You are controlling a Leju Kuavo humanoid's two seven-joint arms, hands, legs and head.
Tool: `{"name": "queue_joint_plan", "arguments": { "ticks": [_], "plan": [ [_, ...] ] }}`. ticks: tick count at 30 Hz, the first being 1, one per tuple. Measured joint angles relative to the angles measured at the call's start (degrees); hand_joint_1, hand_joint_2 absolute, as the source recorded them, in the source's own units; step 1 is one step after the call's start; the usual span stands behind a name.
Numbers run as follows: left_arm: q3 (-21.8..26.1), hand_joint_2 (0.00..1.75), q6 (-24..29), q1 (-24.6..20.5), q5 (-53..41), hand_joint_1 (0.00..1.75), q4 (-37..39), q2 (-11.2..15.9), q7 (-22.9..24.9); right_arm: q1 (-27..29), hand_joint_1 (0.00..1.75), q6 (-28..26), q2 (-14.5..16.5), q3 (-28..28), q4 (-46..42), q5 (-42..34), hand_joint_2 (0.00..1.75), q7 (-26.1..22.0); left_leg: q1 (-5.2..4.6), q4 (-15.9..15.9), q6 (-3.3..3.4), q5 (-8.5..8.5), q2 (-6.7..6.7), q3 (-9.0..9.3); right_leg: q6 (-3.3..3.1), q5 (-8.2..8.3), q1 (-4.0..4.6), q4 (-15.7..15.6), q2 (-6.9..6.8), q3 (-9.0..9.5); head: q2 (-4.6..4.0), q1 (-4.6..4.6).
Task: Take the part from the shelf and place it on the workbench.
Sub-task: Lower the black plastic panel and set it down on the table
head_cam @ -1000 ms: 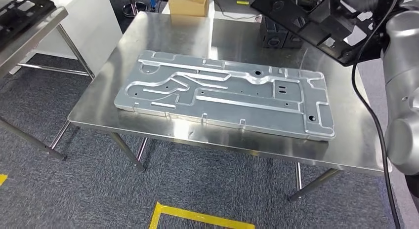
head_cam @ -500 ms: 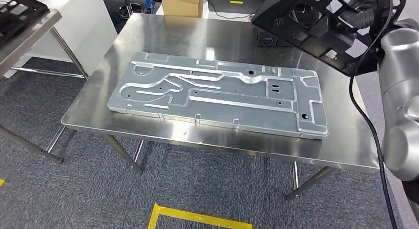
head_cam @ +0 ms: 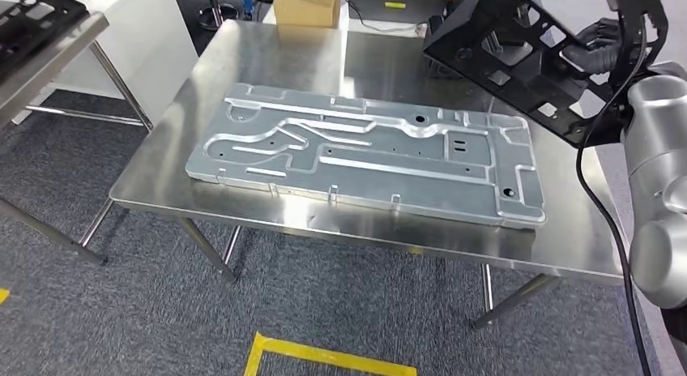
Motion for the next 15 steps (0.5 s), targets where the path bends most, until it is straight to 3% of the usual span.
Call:
{"name": "queue_joint_plan", "arguments": {
  "ticks": [4, 5, 7, 9, 10, 11, 13, 15],
  "plan": [
    [0.00, 1.75, 0.00, 0.00, -0.07, 0.00, 0.00, 0.06, 0.05, 1.32, 0.00, -0.12, -0.39, -0.49, 0.12, -0.02, 0.00, -0.30, 0.08, 1.30, -1.01, -1.13, 0.00, -0.61, -1.62, 0.01, -0.09, -0.21, 0.11, -0.07, 0.00, -0.09],
    [0.00, 1.75, 0.05, 0.00, 0.04, 0.00, 0.00, 0.08, 0.12, 1.44, 0.00, -0.15, -0.41, -0.62, 0.12, -0.02, 0.00, -0.37, 0.17, 3.31, -1.37, -2.45, 0.02, -1.48, -1.95, 0.08, -0.21, -0.30, 0.11, -0.07, 0.00, -0.13],
    [0.01, 1.75, 0.25, 0.00, 0.19, 0.00, 0.00, 0.09, 0.30, 1.59, 0.00, -0.24, -0.49, -0.99, 0.12, -0.02, 0.00, -0.52, 0.45, 10.38, -1.91, -6.09, 0.07, -4.65, -2.29, 0.11, -0.19, -0.31, 0.08, -0.11, 0.00, -0.22],
    [0.02, 0.87, 0.56, -0.01, 0.16, 0.00, 0.00, 0.09, 0.40, 1.89, 0.00, -0.28, -0.67, -1.26, 0.13, -0.02, 0.00, -0.63, 0.62, 16.25, -2.05, -7.92, 0.07, -7.34, -2.34, 0.11, -0.12, -0.29, 0.08, -0.12, 0.00, -0.20],
    [0.02, 0.44, 0.73, -0.03, 0.15, 0.00, 0.00, 0.09, 0.40, 2.03, 0.00, -0.29, -0.79, -1.34, 0.13, -0.02, 0.00, -0.70, 0.65, 16.33, -1.97, -7.31, 0.07, -7.38, -2.34, 0.10, -0.07, -0.27, 0.08, -0.08, 0.00, -0.20],
    [0.02, 0.00, 0.88, -0.06, 0.12, 0.00, 0.00, 0.09, 0.38, 2.13, 0.00, -0.30, -0.90, -1.42, 0.13, -0.02, 0.00, -0.78, 0.66, 14.27, -1.77, -5.78, 0.07, -6.39, -2.33, 0.09, -0.02, -0.25, 0.10, -0.02, 0.00, -0.20],
    [0.02, 0.00, 1.09, -0.05, 0.12, 0.00, 0.00, 0.15, 0.19, 2.15, 0.00, -0.39, -1.25, -1.68, 0.10, -0.02, 0.00, -0.95, 0.49, 6.34, -0.96, -2.07, 0.05, -2.49, -2.22, 0.06, 0.11, -0.27, 0.12, 0.11, 0.00, -0.18],
    [0.02, 0.00, 1.12, 0.01, 0.13, 0.00, 0.00, 0.23, -0.26, 2.09, 0.00, -0.54, -1.83, -2.03, 0.08, -0.03, 0.00, -1.06, 0.21, 0.96, -0.35, -0.50, 0.03, 0.03, -1.82, 0.18, 0.21, -0.34, 0.11, 0.01, 0.00, -0.15]
  ]
}}
